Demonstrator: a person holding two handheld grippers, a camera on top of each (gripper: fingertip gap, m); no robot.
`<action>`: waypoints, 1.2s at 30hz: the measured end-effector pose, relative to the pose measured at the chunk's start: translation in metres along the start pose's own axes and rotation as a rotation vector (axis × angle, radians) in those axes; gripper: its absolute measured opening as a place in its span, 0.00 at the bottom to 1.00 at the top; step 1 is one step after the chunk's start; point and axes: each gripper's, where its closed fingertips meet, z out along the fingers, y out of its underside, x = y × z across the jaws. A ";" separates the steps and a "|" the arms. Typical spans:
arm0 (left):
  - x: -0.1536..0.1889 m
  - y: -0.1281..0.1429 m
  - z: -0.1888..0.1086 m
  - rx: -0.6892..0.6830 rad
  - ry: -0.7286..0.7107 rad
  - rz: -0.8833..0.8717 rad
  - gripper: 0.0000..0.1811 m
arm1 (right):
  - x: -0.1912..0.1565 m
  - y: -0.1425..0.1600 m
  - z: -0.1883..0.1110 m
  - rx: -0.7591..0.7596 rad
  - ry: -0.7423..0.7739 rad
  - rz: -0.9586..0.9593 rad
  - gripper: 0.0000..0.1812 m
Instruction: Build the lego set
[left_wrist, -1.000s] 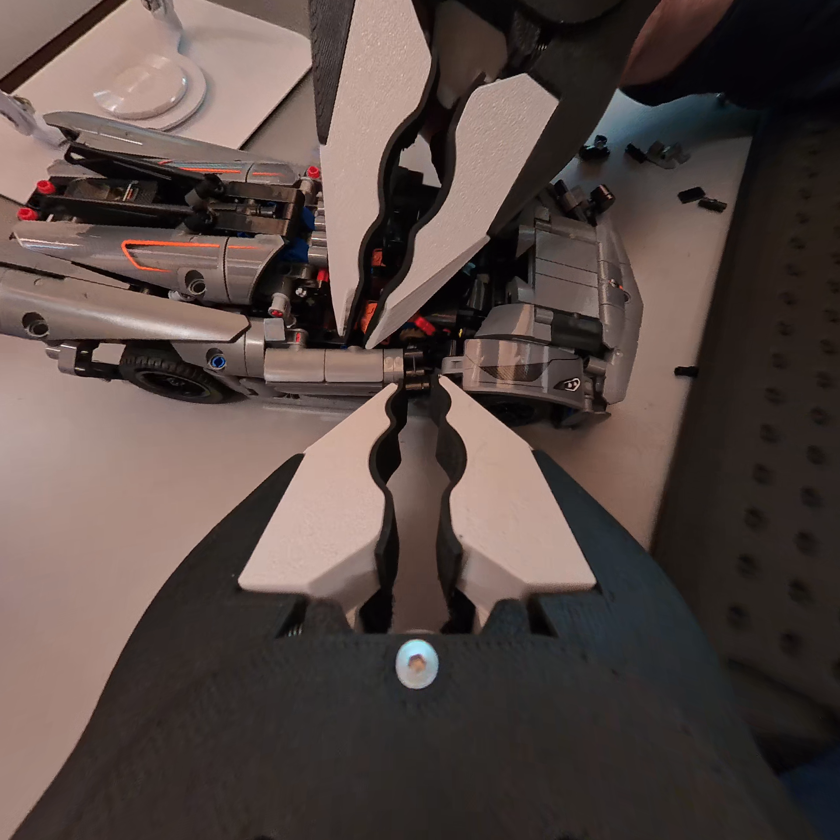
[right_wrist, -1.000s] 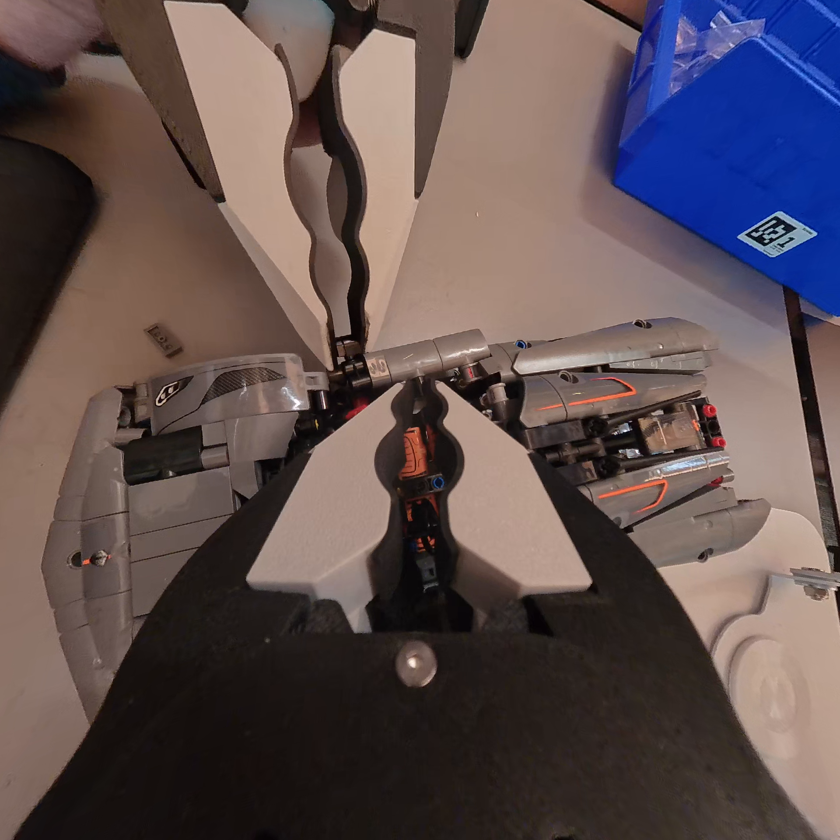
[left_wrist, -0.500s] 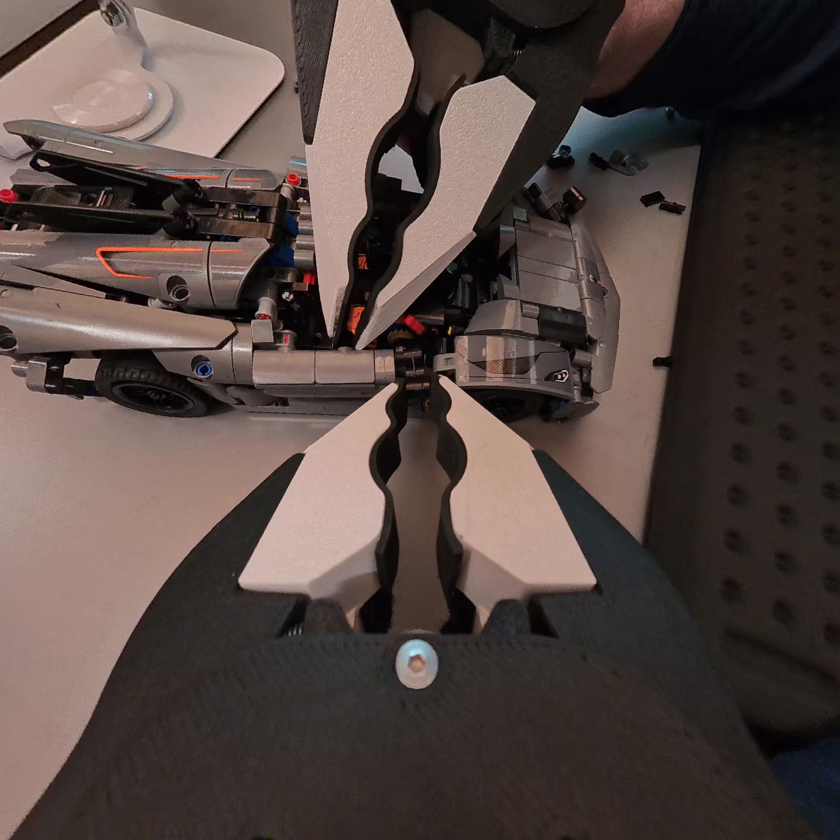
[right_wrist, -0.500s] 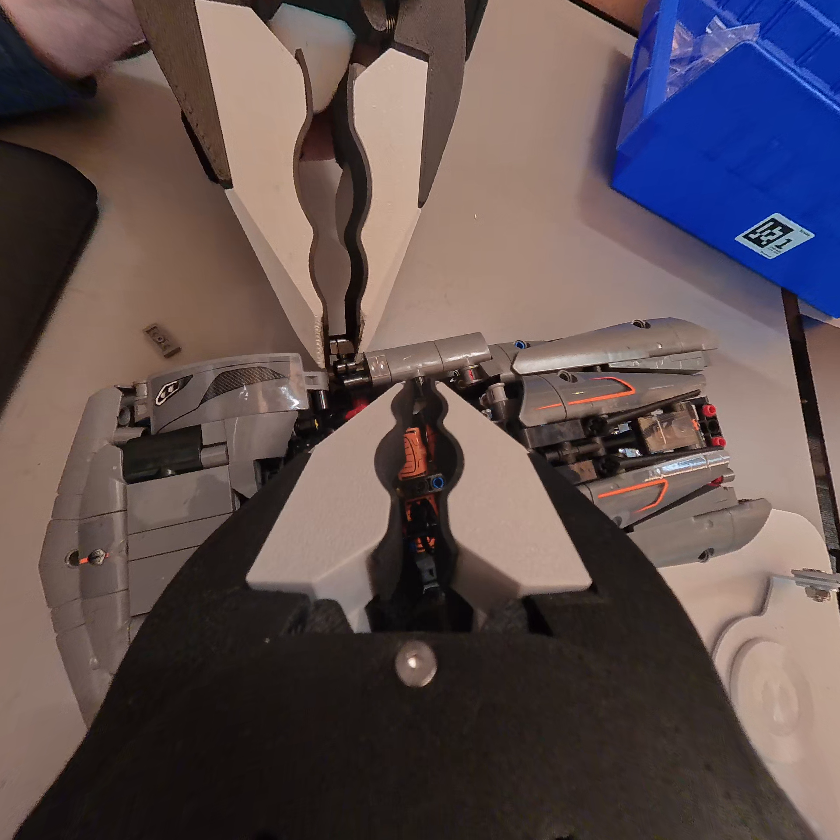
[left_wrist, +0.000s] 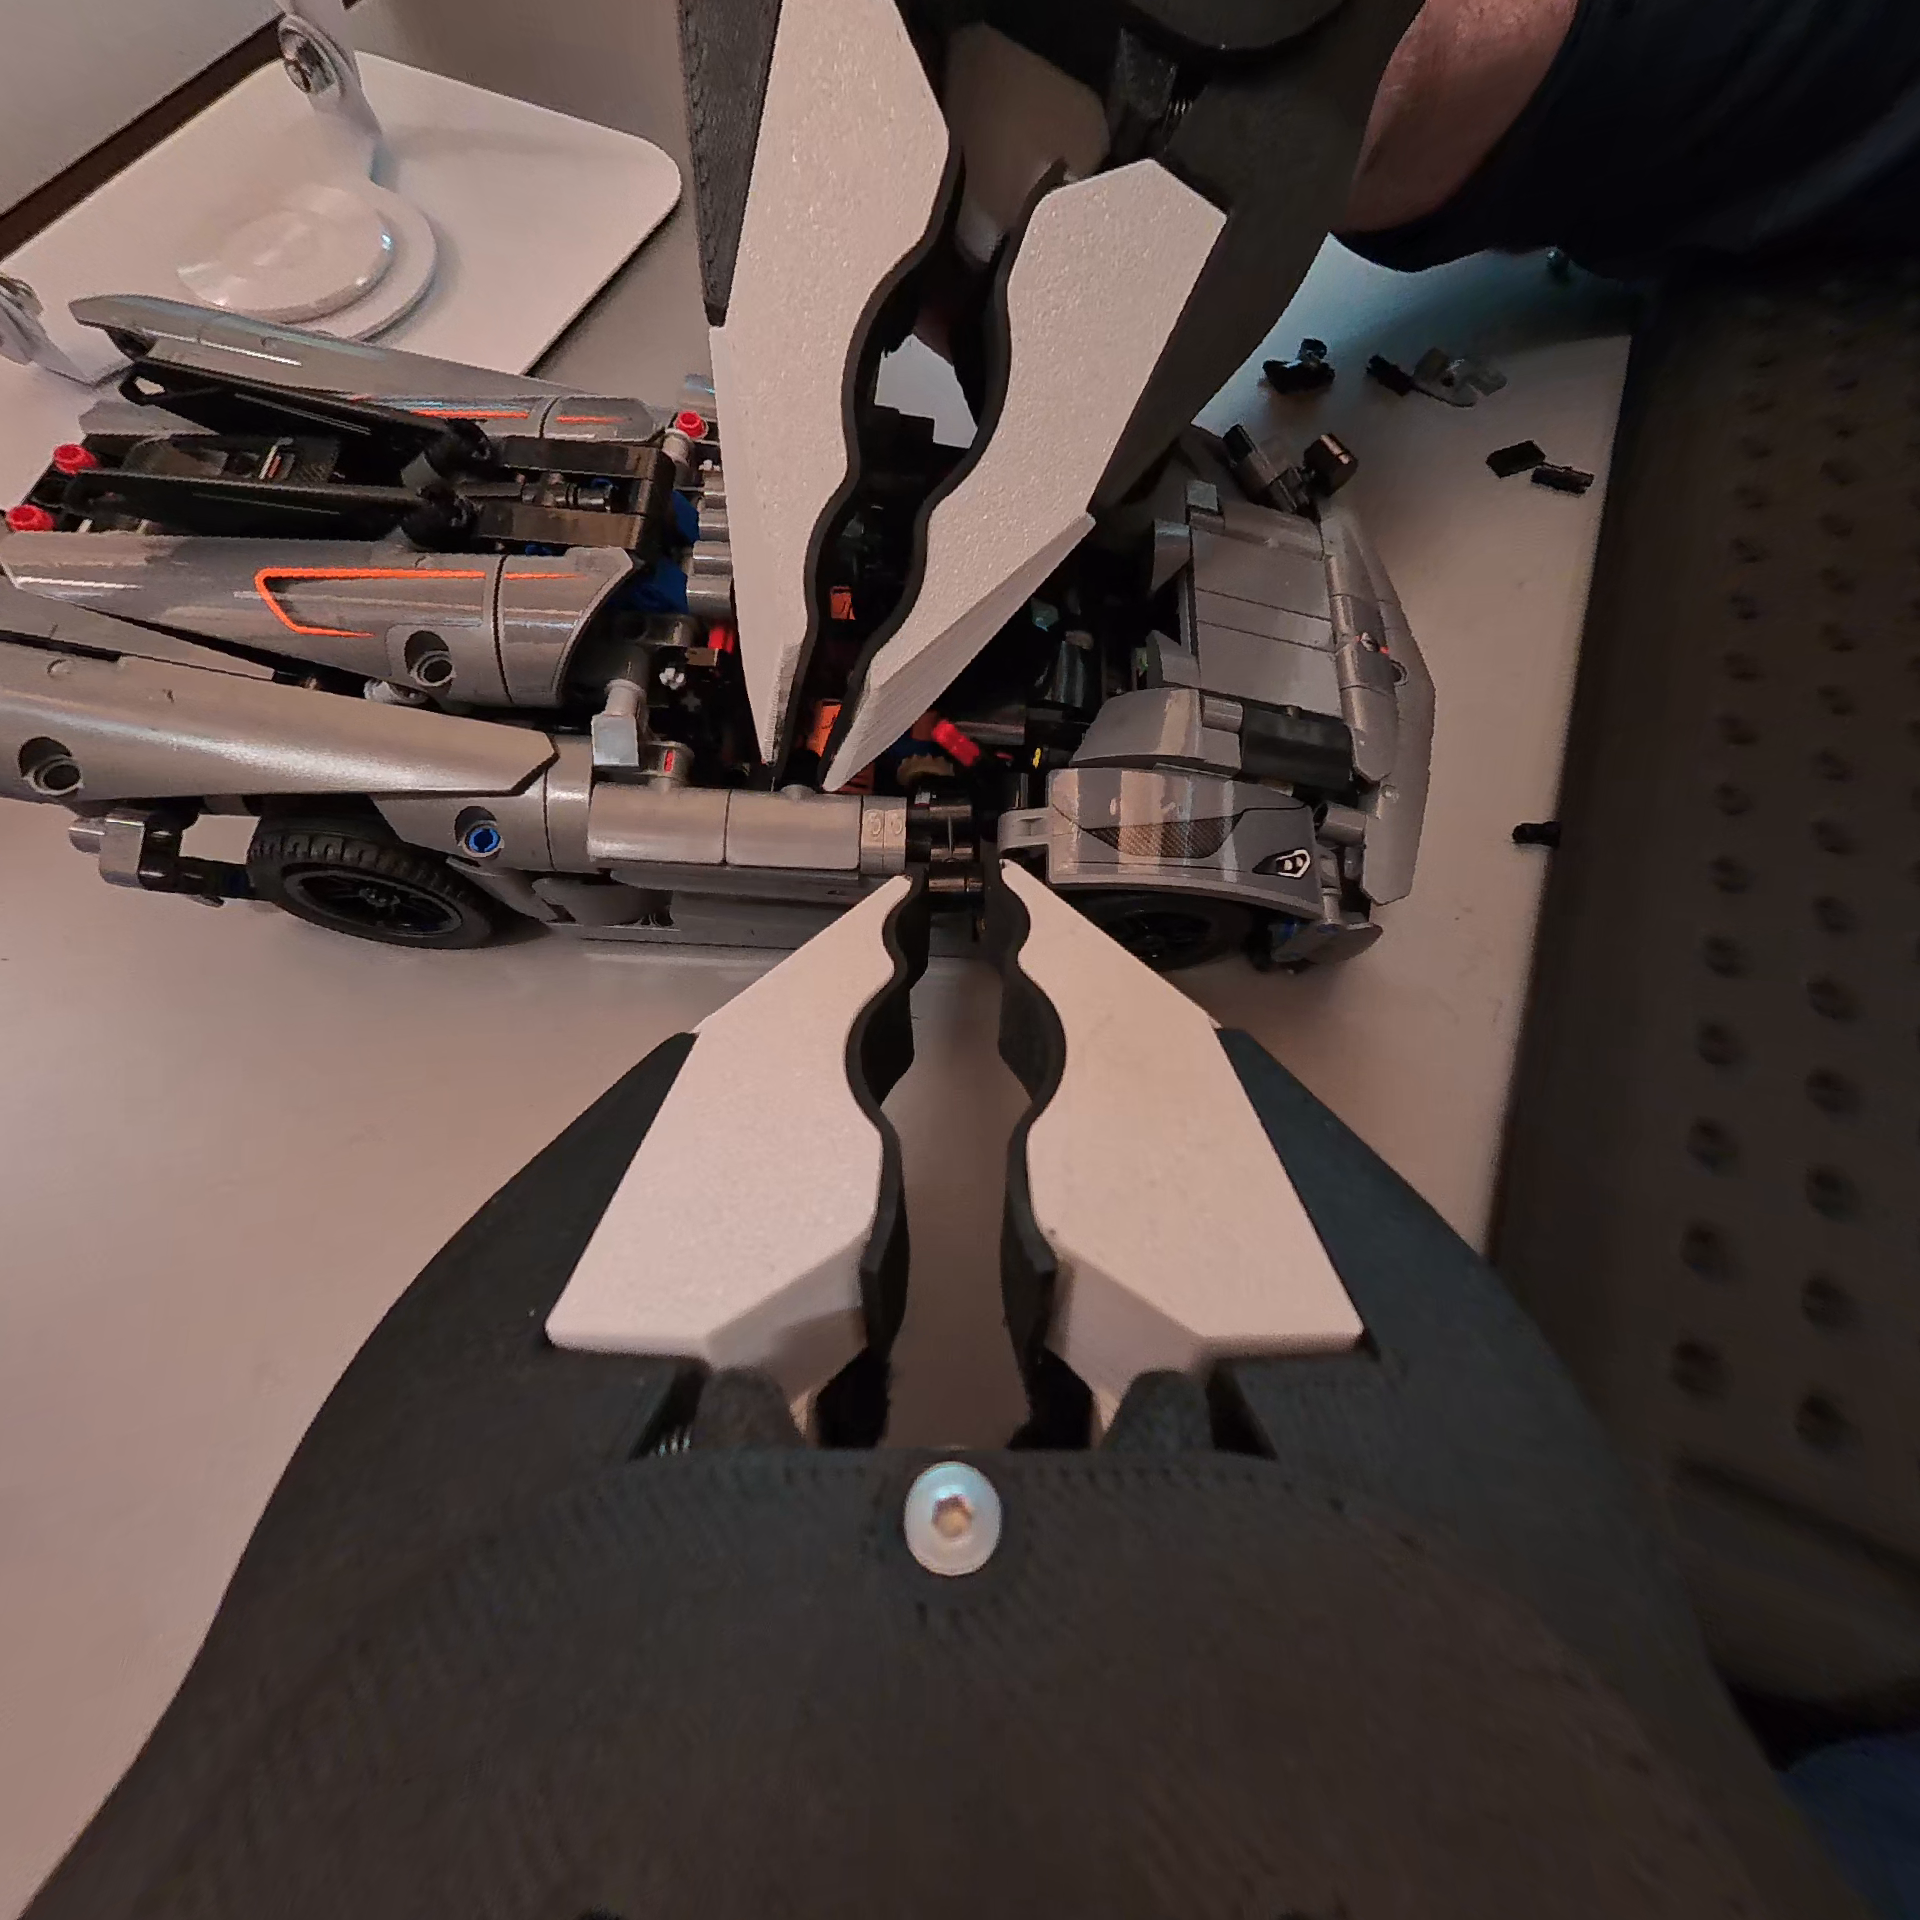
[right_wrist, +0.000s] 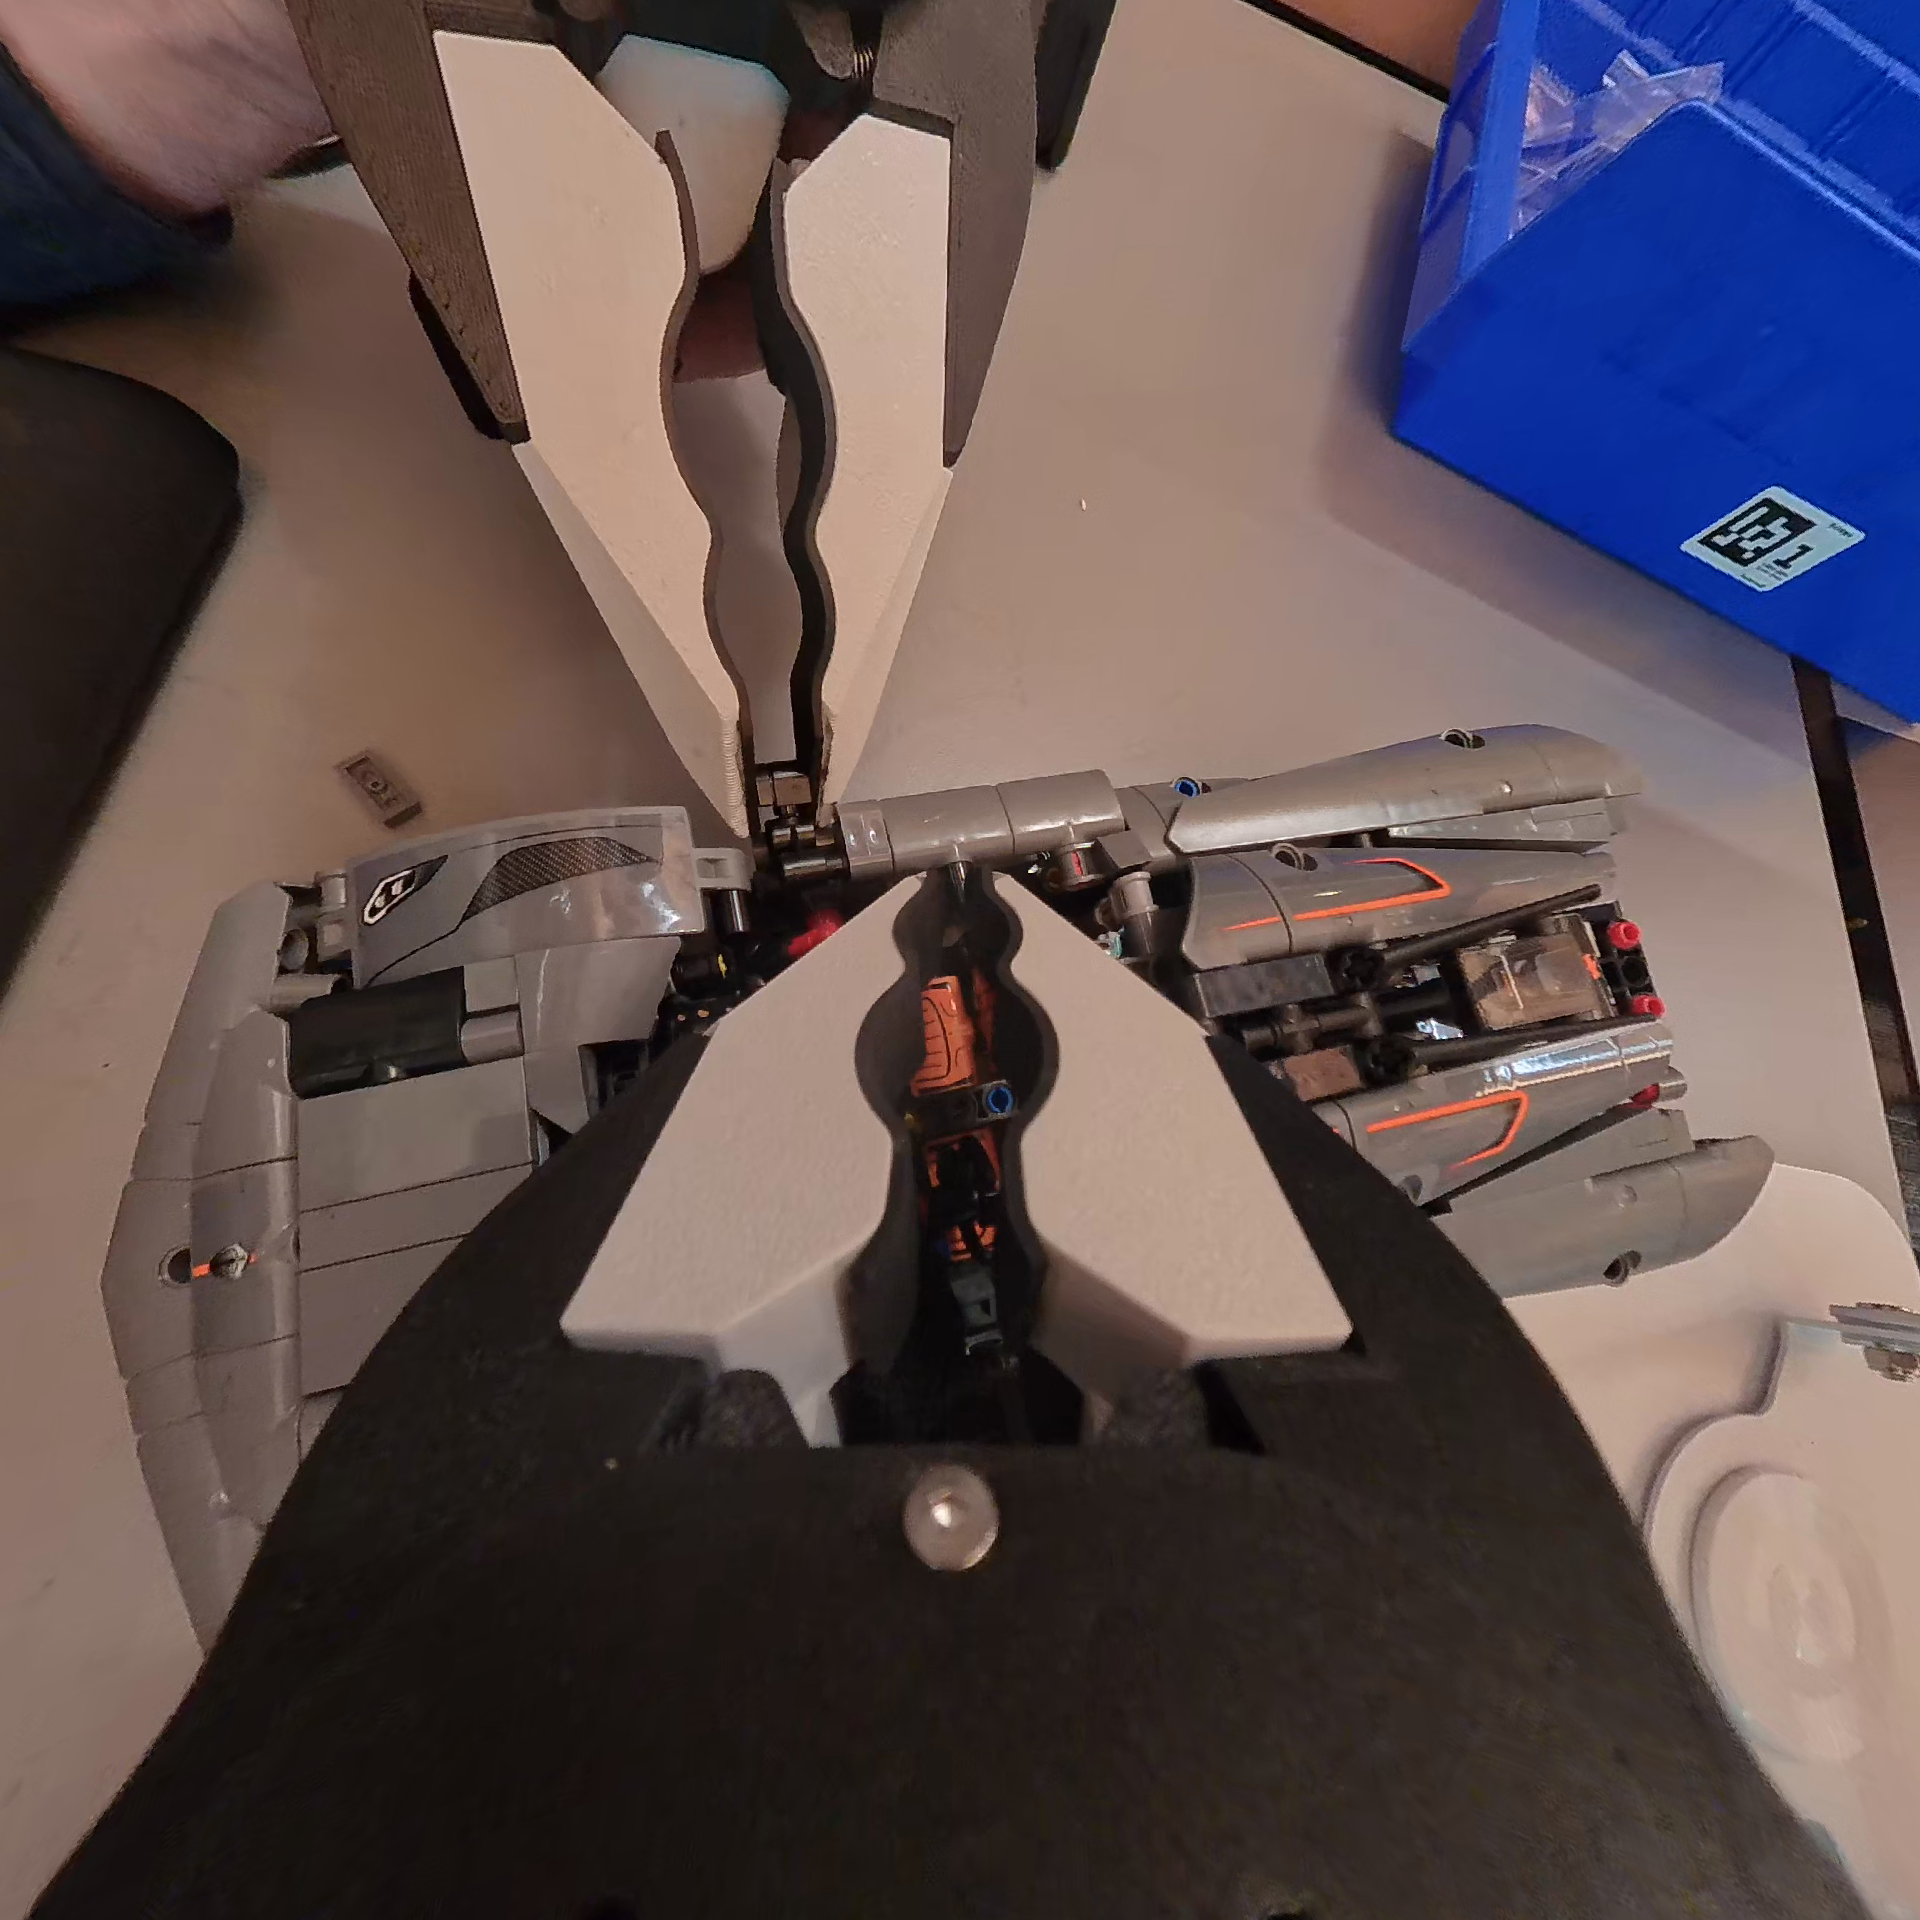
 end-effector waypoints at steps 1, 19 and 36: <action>0.000 0.000 0.000 0.002 -0.002 -0.002 0.04 | 0.000 0.000 0.000 0.002 0.000 0.001 0.03; -0.001 0.002 -0.003 0.001 -0.025 0.004 0.04 | 0.001 -0.001 -0.001 0.025 -0.006 0.016 0.02; -0.009 -0.005 -0.007 0.007 -0.115 0.040 0.13 | 0.000 -0.003 -0.003 0.057 -0.034 0.036 0.01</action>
